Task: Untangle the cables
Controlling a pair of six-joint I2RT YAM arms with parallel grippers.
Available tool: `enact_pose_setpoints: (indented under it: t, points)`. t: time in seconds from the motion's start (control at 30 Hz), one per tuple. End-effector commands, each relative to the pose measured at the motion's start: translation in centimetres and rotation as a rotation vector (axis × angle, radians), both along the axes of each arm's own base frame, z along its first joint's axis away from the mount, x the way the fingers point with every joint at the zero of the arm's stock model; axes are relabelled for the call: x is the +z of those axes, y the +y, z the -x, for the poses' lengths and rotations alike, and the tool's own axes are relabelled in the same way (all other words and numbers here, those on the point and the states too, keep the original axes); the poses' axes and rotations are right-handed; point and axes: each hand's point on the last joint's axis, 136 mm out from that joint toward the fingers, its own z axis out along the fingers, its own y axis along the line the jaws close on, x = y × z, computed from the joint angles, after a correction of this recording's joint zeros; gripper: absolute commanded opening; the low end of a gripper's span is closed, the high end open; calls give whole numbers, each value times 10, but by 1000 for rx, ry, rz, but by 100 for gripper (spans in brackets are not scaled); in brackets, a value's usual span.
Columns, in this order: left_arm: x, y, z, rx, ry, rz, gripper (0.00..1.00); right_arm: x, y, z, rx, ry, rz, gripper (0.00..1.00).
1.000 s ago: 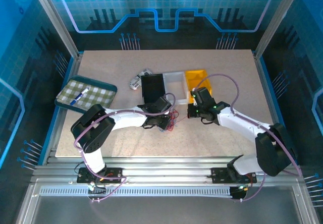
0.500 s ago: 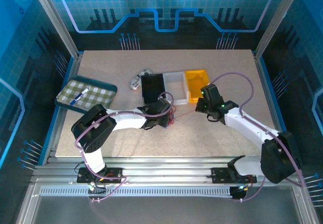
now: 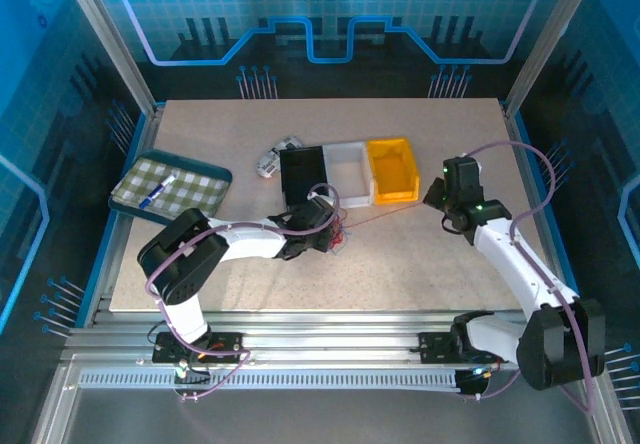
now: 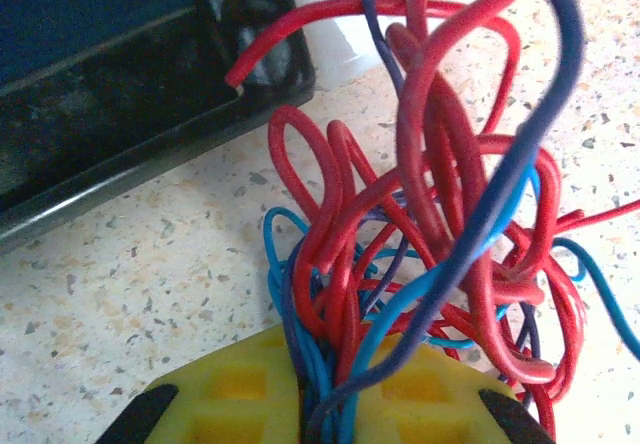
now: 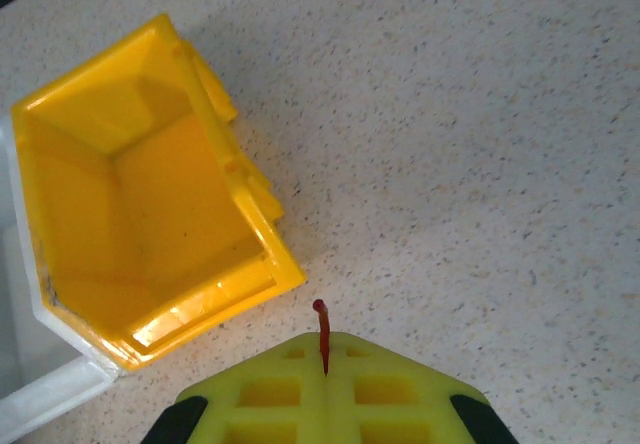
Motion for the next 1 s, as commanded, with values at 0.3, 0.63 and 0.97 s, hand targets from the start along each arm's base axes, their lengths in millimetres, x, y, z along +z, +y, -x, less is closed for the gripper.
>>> enact_pose_setpoints:
  t: [0.3, 0.63, 0.97]
  points:
    - [-20, 31, 22, 2, 104, -70, 0, 40, -27, -13, 25, -73, 28, 0]
    - [-16, 67, 14, 157, 137, -20, 0, 115, -77, -17, -151, -214, 178, 0]
    - [-21, 72, 20, 158, 158, -7, 0, 158, -101, -9, -214, -321, 230, 0]
